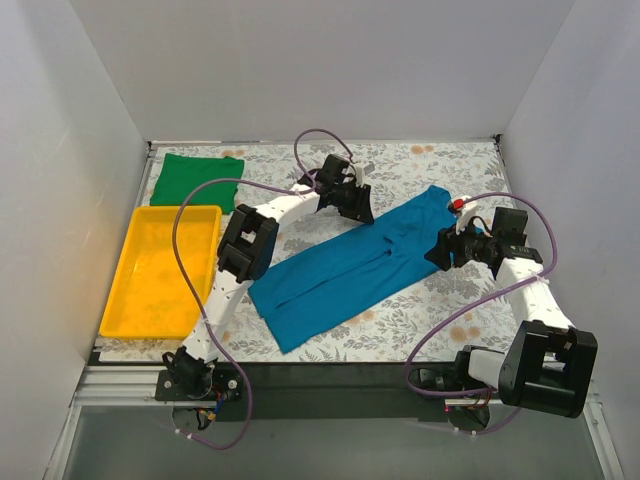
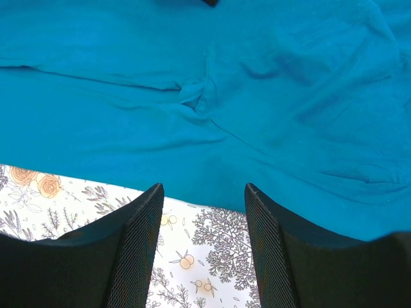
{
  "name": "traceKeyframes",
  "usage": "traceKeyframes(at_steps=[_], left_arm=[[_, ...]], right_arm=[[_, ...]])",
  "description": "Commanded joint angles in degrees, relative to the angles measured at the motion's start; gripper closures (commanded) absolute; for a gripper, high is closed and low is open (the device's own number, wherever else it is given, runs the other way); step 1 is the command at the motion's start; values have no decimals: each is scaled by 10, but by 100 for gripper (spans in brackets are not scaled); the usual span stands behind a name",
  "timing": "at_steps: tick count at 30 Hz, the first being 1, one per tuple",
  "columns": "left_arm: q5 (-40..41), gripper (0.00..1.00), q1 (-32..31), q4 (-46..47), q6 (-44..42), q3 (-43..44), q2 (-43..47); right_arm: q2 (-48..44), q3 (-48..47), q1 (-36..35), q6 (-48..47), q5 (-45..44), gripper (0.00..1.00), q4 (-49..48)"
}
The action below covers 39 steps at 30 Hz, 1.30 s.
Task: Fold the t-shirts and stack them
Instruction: Fold the tshirt
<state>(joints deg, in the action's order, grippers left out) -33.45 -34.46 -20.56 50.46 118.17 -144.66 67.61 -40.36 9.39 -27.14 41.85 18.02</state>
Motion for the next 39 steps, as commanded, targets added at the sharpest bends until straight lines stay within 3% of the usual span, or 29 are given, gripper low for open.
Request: traceKeyframes(at_steps=[1,6,8,15,20,27,28,31,34,37,39], left_arm=[[2,81,-14,-40,-1,12,-21],[-15,99,-16,-41,15,19,-31],[-14,100,-16,-41,14,19,-23],[102,100,33,-31,72,-19,31],[171,100,104,-18,124,-126,94],[241,99,142,41,162,-305,211],[249,91,143,46,166,-320,223],[254,52,145,76,170,-363,281],[249,44,146,107,147,-392,354],[294,39,145,127,103,-429,456],[331,32,145,143,59,-460,550]], right_arm=[[5,-24,4,5,17,40,3],[5,-23,5,3,13,40,3],[8,-23,4,4,12,40,3],[10,-23,4,3,2,41,3],[16,-23,4,3,-8,41,3],[30,-25,4,9,-25,41,3],[35,-25,4,9,-25,41,3],[42,-24,4,4,-1,41,3],[47,-22,-12,-27,38,41,6],[67,-34,-80,-51,40,40,20],[81,-53,-167,-98,43,40,47]])
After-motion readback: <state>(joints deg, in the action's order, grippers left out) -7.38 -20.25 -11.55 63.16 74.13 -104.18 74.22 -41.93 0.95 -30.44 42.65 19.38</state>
